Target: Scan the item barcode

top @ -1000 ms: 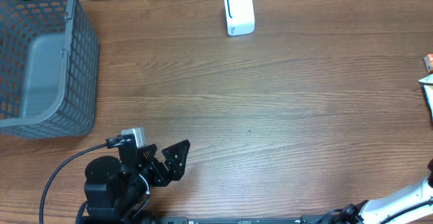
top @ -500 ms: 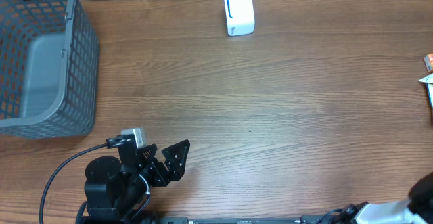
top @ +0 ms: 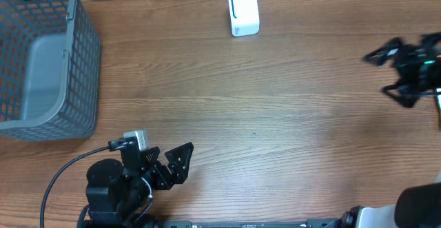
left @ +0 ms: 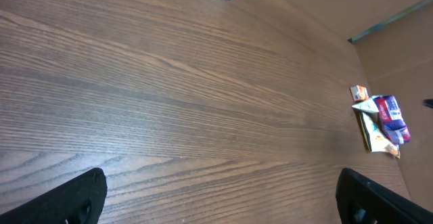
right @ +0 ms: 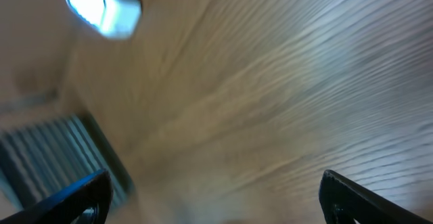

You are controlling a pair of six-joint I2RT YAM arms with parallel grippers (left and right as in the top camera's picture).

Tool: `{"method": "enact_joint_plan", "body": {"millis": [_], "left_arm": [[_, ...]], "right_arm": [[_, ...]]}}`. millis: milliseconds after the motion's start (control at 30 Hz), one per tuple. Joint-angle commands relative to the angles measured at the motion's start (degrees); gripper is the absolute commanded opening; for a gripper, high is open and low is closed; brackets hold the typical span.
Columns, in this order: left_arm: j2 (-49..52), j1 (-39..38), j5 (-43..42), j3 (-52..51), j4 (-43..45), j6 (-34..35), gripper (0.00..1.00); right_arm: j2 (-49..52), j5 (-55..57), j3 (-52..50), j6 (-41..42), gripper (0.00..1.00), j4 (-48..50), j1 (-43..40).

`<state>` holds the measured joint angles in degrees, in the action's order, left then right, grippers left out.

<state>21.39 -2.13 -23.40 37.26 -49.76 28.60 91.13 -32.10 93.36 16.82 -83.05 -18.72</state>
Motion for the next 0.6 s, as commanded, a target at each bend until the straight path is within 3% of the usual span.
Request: {"method": "enact_joint_plan", "body": {"millis": [0,300,567], "left_arm": [[-0.24,0.24,-0.39,0.33,0.0,0.59,1.0],[-0.24,0.22,-0.39,0.33,0.0,0.59,1.0],[-0.24,0.24,-0.39,0.33,0.0,0.59,1.0]], "right_arm": [[-6.16,1.16,-4.07,-3.34,0.98,0.22,3.76],[-24.04,5.97,-17.33,-5.11,1.0,-0.33,8.81],[-26.6,5.97,-19.06,-5.11,1.0,-3.63,8.81]]}}
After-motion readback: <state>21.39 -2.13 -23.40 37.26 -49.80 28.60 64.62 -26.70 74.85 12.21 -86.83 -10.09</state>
